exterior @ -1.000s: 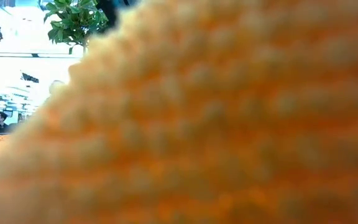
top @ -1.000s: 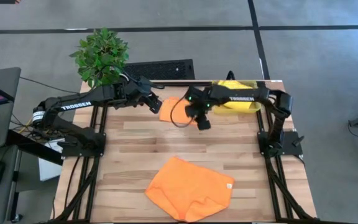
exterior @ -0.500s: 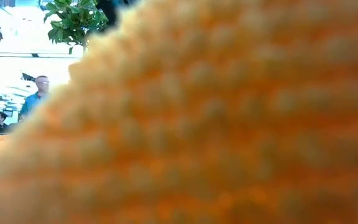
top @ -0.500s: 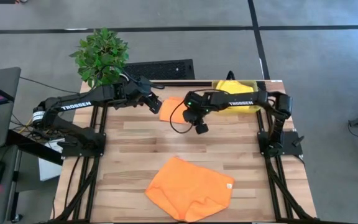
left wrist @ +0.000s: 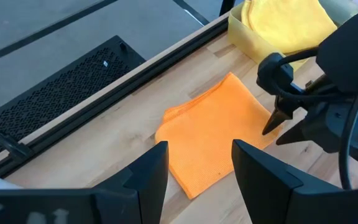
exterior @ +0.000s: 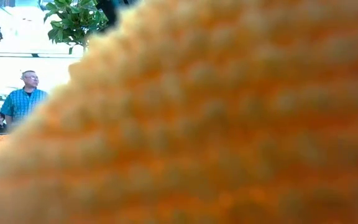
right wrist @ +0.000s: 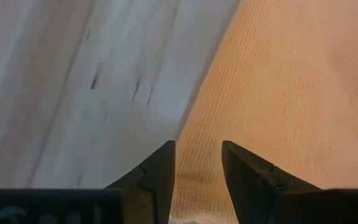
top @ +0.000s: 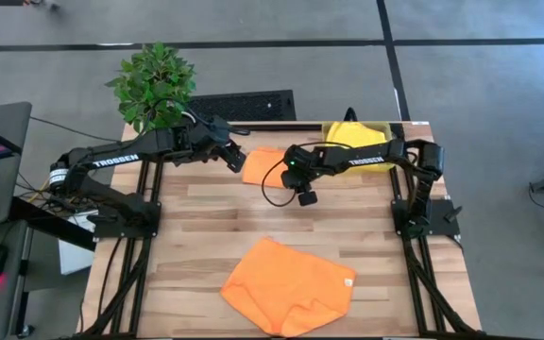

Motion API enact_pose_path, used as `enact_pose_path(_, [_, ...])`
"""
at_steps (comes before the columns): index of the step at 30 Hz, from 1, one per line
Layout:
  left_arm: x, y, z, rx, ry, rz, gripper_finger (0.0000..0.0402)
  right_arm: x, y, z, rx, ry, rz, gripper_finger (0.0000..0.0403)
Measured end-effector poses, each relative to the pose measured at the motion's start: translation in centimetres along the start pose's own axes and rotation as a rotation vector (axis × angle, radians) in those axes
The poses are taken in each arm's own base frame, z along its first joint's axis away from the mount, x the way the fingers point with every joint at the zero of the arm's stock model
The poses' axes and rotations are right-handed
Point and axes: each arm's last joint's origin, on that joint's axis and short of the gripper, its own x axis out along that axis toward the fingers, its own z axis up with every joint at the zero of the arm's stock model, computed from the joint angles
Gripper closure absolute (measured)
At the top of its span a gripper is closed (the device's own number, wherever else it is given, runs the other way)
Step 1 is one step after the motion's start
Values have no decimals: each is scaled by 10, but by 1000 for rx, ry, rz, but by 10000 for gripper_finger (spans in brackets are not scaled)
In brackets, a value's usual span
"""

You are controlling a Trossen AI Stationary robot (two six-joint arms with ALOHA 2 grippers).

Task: Fold microfiber towels
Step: Put the folded orange microfiber towel into the yellow bin

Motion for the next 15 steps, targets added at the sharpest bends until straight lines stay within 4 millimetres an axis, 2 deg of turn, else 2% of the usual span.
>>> enact_pose_path(5, [0,0,0,-1,-1,0,232,1,0,0,0,-8,-6,248])
enact_pose_path(11, [0,0,0,-2,1,-3,233,26,-1,-7,6,47,-10,248])
enact_pose_path(15, [0,-1,0,-8,4,-11,233,26,-1,-9,7,85,-46,248])
